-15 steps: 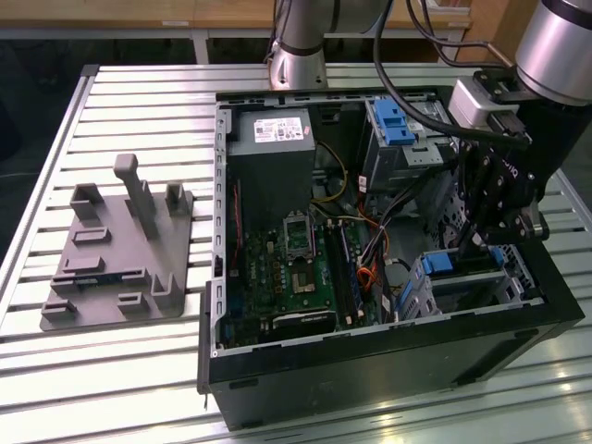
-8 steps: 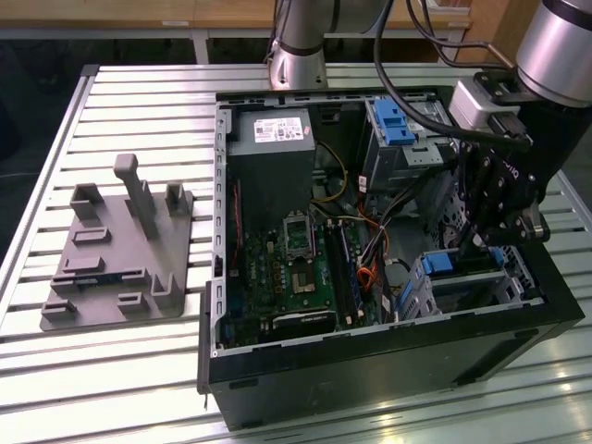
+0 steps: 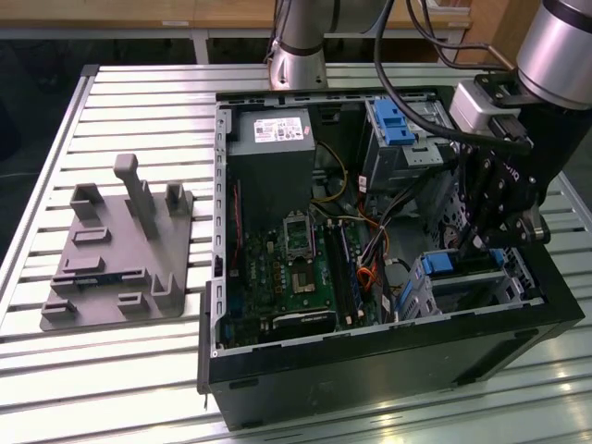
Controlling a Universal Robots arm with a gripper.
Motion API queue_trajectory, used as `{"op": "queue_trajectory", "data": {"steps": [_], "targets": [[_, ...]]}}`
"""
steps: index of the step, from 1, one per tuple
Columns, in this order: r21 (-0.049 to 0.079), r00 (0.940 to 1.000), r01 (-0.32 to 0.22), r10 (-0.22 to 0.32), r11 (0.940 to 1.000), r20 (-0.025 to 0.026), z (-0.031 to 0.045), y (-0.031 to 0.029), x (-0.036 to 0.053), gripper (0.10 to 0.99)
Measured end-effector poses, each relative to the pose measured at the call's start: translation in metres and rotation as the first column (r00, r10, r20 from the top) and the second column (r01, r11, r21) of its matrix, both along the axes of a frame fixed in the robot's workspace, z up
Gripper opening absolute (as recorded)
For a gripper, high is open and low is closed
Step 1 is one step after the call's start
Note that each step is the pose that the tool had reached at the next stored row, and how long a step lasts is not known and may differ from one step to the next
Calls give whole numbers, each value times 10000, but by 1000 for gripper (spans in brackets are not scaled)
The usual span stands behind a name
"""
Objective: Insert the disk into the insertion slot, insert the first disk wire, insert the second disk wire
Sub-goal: 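Insert the second disk wire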
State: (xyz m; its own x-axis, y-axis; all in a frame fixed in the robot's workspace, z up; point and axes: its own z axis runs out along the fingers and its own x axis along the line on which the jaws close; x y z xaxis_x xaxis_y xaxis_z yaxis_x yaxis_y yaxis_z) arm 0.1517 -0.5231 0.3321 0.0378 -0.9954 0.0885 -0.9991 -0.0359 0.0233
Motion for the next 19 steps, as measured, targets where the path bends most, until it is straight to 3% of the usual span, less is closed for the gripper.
{"op": "queue_trajectory", "data": {"steps": [14,17,19], "targets": [[-3,10000,-35,35,10000,0,-34,-11,2,145],[5,10000,-36,36,10000,0,10,-14,2,216],[23,10000,-36,36,10000,0,73,-13,2,333]]}}
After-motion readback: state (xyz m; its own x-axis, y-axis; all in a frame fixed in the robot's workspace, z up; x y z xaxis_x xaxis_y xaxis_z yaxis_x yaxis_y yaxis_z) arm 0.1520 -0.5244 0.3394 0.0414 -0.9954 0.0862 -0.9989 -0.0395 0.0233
